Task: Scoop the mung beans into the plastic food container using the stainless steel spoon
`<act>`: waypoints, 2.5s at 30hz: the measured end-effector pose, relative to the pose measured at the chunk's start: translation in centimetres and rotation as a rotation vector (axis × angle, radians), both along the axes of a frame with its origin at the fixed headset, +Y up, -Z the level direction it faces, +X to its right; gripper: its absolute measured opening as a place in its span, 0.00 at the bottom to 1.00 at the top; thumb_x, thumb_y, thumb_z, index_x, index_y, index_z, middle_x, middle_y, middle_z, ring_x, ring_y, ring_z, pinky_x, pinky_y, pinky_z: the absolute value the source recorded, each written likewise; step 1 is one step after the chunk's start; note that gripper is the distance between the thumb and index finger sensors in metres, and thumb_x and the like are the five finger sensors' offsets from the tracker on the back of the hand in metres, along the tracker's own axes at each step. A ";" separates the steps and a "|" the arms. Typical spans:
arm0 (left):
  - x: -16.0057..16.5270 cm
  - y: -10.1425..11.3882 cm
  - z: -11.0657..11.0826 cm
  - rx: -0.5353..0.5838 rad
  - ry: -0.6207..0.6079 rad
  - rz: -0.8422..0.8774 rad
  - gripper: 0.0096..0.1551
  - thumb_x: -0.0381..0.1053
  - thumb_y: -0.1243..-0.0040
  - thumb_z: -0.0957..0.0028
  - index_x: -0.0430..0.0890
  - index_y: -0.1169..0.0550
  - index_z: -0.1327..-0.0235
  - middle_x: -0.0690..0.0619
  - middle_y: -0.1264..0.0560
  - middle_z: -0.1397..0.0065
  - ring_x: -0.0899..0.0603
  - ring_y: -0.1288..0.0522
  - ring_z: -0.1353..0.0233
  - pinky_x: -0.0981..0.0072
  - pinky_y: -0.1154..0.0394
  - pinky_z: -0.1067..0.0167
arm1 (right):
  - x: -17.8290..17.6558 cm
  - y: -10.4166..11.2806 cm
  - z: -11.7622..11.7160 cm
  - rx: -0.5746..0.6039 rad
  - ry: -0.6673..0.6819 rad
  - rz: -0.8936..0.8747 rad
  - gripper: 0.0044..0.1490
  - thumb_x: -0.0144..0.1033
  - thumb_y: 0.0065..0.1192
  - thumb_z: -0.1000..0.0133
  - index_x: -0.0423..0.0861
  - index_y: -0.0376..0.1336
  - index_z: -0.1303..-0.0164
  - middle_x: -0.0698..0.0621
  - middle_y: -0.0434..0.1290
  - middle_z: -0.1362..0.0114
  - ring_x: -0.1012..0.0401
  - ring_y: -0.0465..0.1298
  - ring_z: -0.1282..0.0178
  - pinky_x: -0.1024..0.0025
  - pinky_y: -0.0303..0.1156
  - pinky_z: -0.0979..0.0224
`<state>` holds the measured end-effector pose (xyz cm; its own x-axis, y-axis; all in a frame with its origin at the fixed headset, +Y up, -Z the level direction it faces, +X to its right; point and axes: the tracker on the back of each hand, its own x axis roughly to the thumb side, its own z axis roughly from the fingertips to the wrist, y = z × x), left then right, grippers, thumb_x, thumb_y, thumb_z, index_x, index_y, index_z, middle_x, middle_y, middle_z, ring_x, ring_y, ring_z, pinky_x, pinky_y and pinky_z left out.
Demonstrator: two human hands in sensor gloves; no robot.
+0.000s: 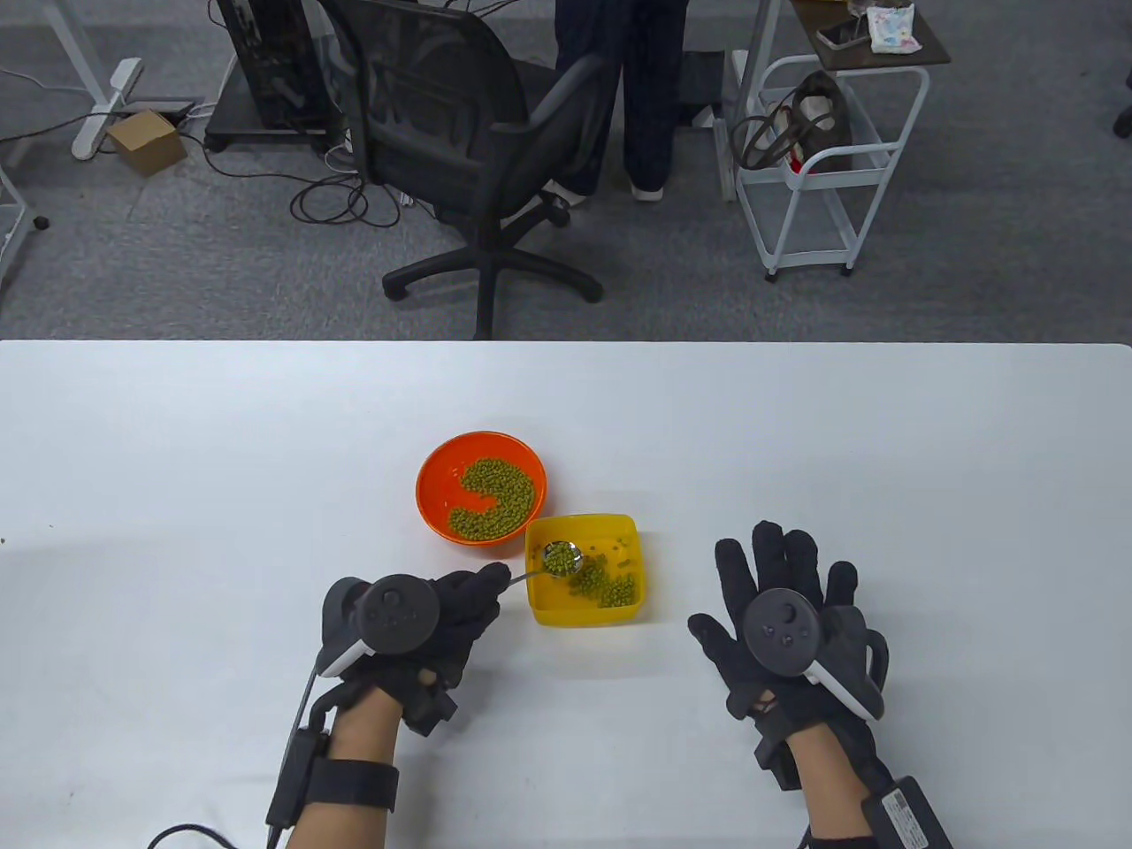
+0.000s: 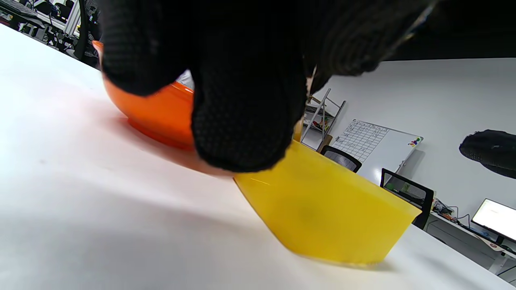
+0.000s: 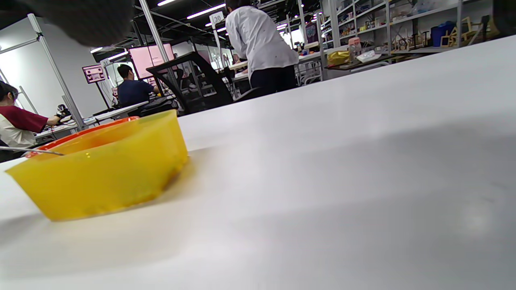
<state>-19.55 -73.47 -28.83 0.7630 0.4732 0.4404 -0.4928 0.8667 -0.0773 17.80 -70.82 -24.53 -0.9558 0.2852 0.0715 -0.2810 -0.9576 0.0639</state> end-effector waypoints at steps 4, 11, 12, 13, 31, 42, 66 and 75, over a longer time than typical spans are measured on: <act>-0.1 0.1 0.0 0.008 0.004 0.026 0.24 0.51 0.34 0.54 0.50 0.19 0.43 0.57 0.11 0.49 0.53 0.06 0.61 0.56 0.14 0.50 | 0.0 0.0 0.0 0.001 0.001 0.001 0.53 0.67 0.53 0.43 0.60 0.33 0.18 0.55 0.20 0.17 0.48 0.21 0.17 0.36 0.13 0.30; -0.2 0.1 -0.2 0.015 0.015 0.109 0.24 0.52 0.35 0.54 0.47 0.19 0.44 0.56 0.11 0.51 0.54 0.06 0.64 0.58 0.13 0.52 | 0.0 0.0 0.0 0.001 0.000 -0.001 0.53 0.67 0.53 0.43 0.60 0.33 0.18 0.55 0.20 0.17 0.48 0.21 0.17 0.36 0.13 0.30; -0.3 0.1 -0.2 0.009 0.016 0.122 0.24 0.52 0.35 0.54 0.47 0.19 0.45 0.56 0.11 0.51 0.54 0.06 0.65 0.58 0.13 0.52 | 0.0 0.0 0.0 0.001 0.000 -0.001 0.53 0.67 0.53 0.43 0.60 0.33 0.18 0.55 0.20 0.17 0.48 0.21 0.17 0.36 0.13 0.30; -0.4 0.1 -0.2 0.010 0.017 0.128 0.24 0.52 0.36 0.54 0.47 0.19 0.45 0.56 0.10 0.51 0.54 0.06 0.65 0.58 0.13 0.52 | 0.0 0.0 0.0 0.001 0.000 -0.001 0.53 0.67 0.53 0.43 0.60 0.33 0.18 0.56 0.20 0.17 0.48 0.21 0.17 0.36 0.13 0.30; -3.4 0.3 0.1 0.157 0.342 0.219 0.24 0.48 0.39 0.50 0.54 0.22 0.38 0.51 0.20 0.40 0.53 0.13 0.54 0.51 0.20 0.43 | 0.0 0.0 0.1 -0.001 0.002 0.002 0.53 0.67 0.53 0.43 0.60 0.33 0.18 0.55 0.20 0.17 0.48 0.21 0.17 0.36 0.13 0.30; -1.4 0.4 0.1 0.313 0.432 -0.328 0.24 0.41 0.39 0.53 0.51 0.20 0.41 0.49 0.20 0.36 0.54 0.12 0.48 0.55 0.19 0.44 | 0.0 0.0 0.1 0.000 0.002 -0.003 0.53 0.67 0.53 0.43 0.60 0.33 0.18 0.55 0.20 0.18 0.48 0.21 0.17 0.36 0.13 0.30; 1.5 -1.3 -0.5 0.343 0.358 -0.672 0.27 0.40 0.40 0.52 0.58 0.23 0.37 0.57 0.26 0.27 0.53 0.19 0.30 0.47 0.26 0.33 | 0.0 -0.1 0.1 -0.004 0.003 0.000 0.53 0.67 0.53 0.43 0.60 0.33 0.18 0.55 0.20 0.18 0.48 0.21 0.17 0.36 0.13 0.30; 2.3 -2.4 -0.7 0.306 0.338 -0.790 0.29 0.42 0.41 0.51 0.61 0.27 0.34 0.60 0.31 0.23 0.50 0.26 0.23 0.43 0.31 0.29 | 0.0 -0.1 0.1 -0.006 0.004 0.003 0.53 0.67 0.53 0.43 0.60 0.33 0.18 0.55 0.20 0.18 0.49 0.21 0.17 0.36 0.13 0.30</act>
<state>-17.24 -75.92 -29.56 0.9268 -0.3423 0.1546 0.2979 0.9206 0.2523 17.82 -70.91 -24.46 -0.9562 0.2832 0.0740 -0.2782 -0.9579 0.0706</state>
